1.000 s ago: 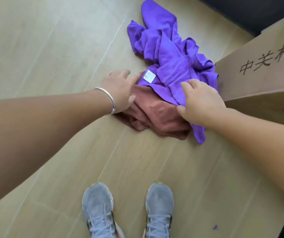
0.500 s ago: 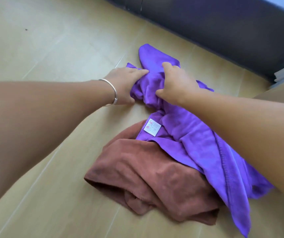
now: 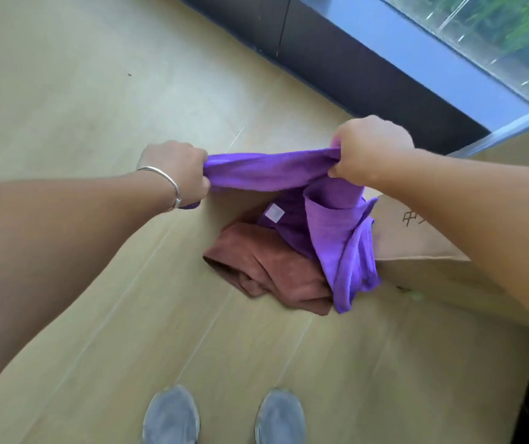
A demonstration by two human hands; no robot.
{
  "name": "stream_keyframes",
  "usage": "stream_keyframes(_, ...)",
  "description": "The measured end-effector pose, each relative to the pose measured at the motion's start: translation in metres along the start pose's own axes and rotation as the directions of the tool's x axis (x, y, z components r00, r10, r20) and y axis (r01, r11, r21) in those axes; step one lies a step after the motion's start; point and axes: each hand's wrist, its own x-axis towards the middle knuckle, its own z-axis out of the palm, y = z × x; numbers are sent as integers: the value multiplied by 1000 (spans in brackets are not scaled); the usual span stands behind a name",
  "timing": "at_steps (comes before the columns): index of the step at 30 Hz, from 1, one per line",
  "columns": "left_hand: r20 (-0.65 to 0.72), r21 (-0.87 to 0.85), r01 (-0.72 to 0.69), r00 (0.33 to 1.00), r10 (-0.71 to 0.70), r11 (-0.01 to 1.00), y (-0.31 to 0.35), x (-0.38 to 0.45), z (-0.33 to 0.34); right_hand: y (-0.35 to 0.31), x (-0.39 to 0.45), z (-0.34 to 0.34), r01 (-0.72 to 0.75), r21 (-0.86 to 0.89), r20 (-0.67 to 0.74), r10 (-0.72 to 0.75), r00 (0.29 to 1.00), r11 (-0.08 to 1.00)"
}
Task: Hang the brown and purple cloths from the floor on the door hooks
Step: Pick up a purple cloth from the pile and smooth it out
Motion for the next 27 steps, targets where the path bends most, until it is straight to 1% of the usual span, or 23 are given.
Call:
stream_keyframes(2, -21, -29, 39, 999, -40, 999, -13, -24, -45, -2, -18, -47, 13, -23, -10, -13, 1000, 1000)
stream_keyframes(6, -60, -19, 90, 994, -91, 996, -42, -66, -133, -9, -45, -141, 36, -113, -64, -44, 997, 993)
stream_keyframes(9, -97, -30, 136, 986, -138, 990, -72, -97, -196, -18, -59, -211, 51, -189, -76, -66, 995, 981)
stream_keyframes(13, -154, -88, 236, 956, -248, 968, -123, -141, -270, -39, -74, -291, 83, -249, -111, -114, 987, 965)
stream_keyframes(16, -181, -134, 308, 927, -329, 942, -167, -182, -311, -65, -86, -337, 105, -253, -139, -143, 980, 962)
stream_keyframes(19, -243, -137, 347, 896, -371, 928, -208, -233, -339, -103, -96, -366, 157, -223, -181, -199, 963, 962)
stream_keyframes(21, -255, -139, 376, 880, -400, 916, -231, -274, -352, -137, -101, -378, 191, -201, -218, -234, 947, 961)
stream_keyframes(23, -256, -171, 405, 862, -437, 898, -246, -320, -359, -175, -105, -382, 239, -140, -238, -267, 934, 961)
stream_keyframes(25, -243, -185, 457, 836, -491, 870, -252, -367, -359, -212, -110, -378, 298, -96, -231, -312, 921, 950)
stream_keyframes(27, -201, -192, 498, 823, -531, 845, -245, -411, -353, -246, -120, -367, 340, -123, -185, -358, 915, 932)
